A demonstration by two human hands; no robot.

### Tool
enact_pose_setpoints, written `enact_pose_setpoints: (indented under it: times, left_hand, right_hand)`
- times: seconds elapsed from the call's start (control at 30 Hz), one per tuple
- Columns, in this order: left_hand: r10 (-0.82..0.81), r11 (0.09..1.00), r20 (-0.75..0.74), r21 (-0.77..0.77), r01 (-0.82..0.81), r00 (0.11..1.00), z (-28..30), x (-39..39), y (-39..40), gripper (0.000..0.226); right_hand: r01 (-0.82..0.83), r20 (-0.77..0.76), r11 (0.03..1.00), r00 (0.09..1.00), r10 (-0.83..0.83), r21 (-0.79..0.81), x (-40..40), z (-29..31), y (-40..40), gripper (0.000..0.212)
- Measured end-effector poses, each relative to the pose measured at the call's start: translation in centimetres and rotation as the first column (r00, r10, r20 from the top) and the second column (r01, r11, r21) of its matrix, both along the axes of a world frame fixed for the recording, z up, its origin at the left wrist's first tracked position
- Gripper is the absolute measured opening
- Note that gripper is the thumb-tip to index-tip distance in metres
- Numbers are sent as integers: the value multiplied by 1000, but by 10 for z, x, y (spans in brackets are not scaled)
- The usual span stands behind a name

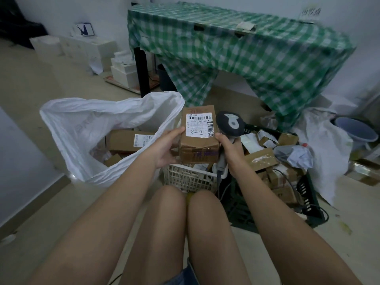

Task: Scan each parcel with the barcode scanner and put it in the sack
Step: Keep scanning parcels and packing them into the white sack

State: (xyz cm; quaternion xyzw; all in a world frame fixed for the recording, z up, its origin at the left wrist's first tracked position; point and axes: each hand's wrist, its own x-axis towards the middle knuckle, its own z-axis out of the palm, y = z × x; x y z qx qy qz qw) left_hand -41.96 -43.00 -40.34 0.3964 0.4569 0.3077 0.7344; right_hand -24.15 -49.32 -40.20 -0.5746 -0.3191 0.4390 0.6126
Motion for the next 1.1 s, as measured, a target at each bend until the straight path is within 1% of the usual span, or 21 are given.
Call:
enact_pose_setpoints:
  times: [0.07,0.13,0.2,0.27,0.33,0.4,0.43,0.53,0.57,0.67,0.8,0.9,1.0,1.1]
  left_hand:
    - [-27,999,44,-29,28,999,-2,-2,-1,49]
    - [6,1000,24,5,-6,1000,-7,0,2,53]
    - [56,998,22,28,-56,998,-12,3,5,62]
    - [84,995,-6,48,-84,996,-15,4,7,68]
    - [103,992,-58,83,-98,993,-16,3,9,62]
    - [125,987,-66,113,-117,990,-18,3,10,52]
    - [141,983,-68,130,-131,988,-18,2,10,50]
    - [187,971,-68,163,-174,980,-20,4,9,52]
    - [195,969,-67,165,-182,979,-21,5,9,56]
    - [199,967,-73,178,-184,977,-25,8,8,65]
    - [214,962,-68,189,-198,975,-28,8,7,69]
    - [210,963,-75,189,-193,975,-27,9,6,70]
    - [216,961,-74,190,-199,973,-26,10,5,71]
    - [224,958,-65,200,-207,972,-26,12,5,71]
  right_hand:
    - [-26,22,1000,999,26,-3,2,0,-1,40]
    - [-29,6,999,1000,29,-21,5,0,0,41]
    - [-12,-34,999,999,10,-48,6,3,0,41]
    - [27,-26,997,999,-29,-66,8,7,-2,37]
    - [63,57,994,997,-58,-92,11,8,-6,34]
    - [83,172,990,983,-63,-111,14,8,-10,35]
    - [78,215,990,975,-51,-119,14,8,-12,32]
    - [-2,291,992,956,37,-122,8,12,-19,8]
    - [-33,303,993,951,67,-117,4,13,-21,8]
    - [-88,327,990,938,119,-108,-6,13,-27,17]
    - [-101,336,989,933,132,-107,-12,12,-33,31]
    - [-78,355,992,929,108,-98,-12,12,-35,27]
    - [-68,311,993,946,96,-101,-12,12,-38,21]
    - [-85,292,991,950,112,-105,-11,14,-40,22]
